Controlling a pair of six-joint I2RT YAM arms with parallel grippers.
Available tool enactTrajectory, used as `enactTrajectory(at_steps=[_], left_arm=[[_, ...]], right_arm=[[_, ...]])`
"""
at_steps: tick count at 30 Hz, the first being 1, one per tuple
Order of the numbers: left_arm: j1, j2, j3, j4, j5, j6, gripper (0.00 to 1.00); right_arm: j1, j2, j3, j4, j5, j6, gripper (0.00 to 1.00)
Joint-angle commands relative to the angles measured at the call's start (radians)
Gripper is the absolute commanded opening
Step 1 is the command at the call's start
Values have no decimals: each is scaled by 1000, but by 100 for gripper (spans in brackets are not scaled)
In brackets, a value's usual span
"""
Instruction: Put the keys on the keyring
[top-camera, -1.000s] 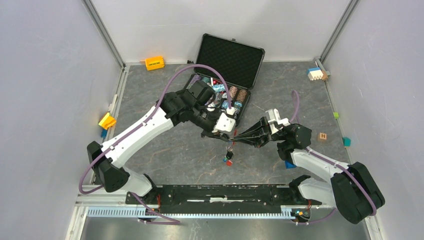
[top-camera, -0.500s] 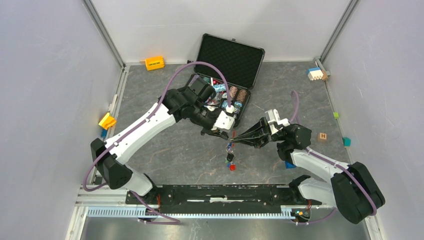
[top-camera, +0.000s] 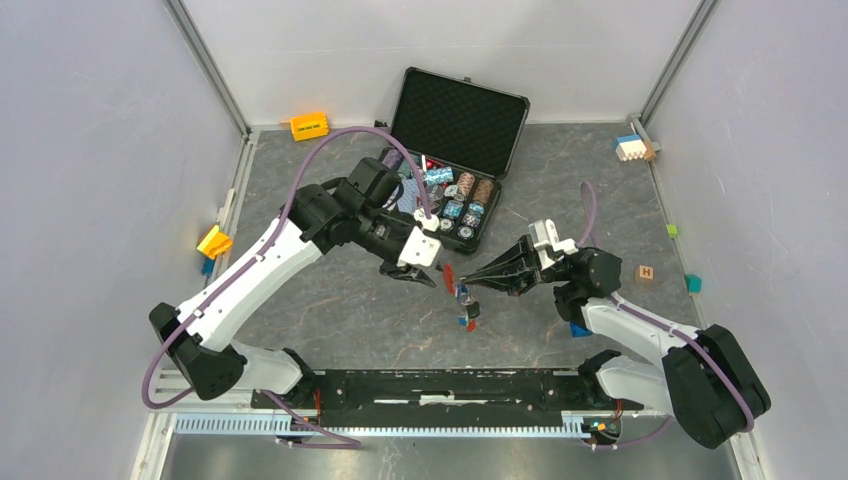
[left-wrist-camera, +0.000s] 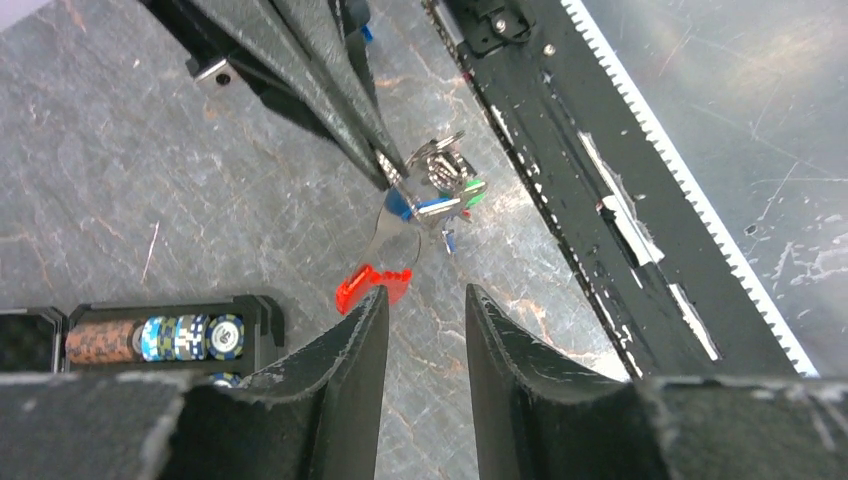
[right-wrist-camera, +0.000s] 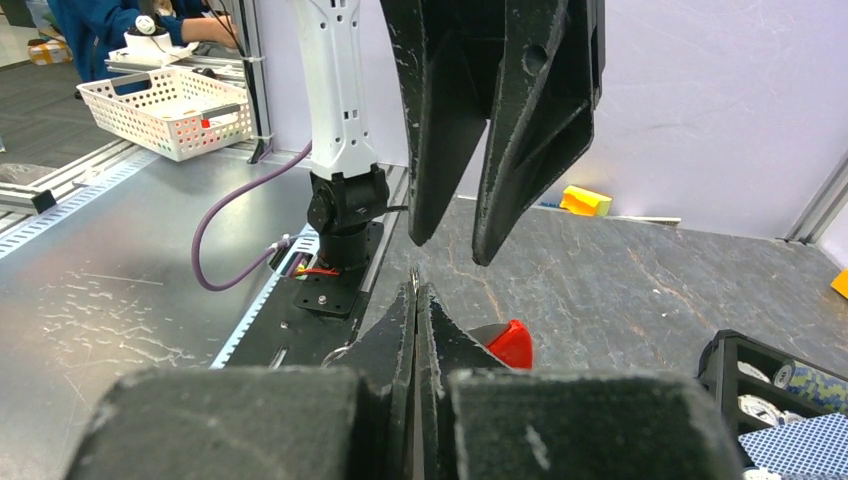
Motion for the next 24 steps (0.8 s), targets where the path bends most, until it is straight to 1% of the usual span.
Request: enactTrajectory(at_steps=[1,5,9,12,15,24], left_arm=[[-8,-2,-18,27,93,-28,42],[-22,25,-28,100,104,-133,41],[-25,36,-50,179,120,-232,39],[-28,23,-87,249,115,-283,36],[-35,24,-103,259,108,-290,34],[-39,38,-109,259,116,-300,15]], right_arm=[[5,-13,11,11,14,-31,0],[5,-18,11,-2,17,-40,0],[5,-20,10,-6,17,-44,0],[5,-20,10,-6,17,-43,0],[5,-21,10,-6,17,-42,0],[4,-23,10,-14,20,-49,0]])
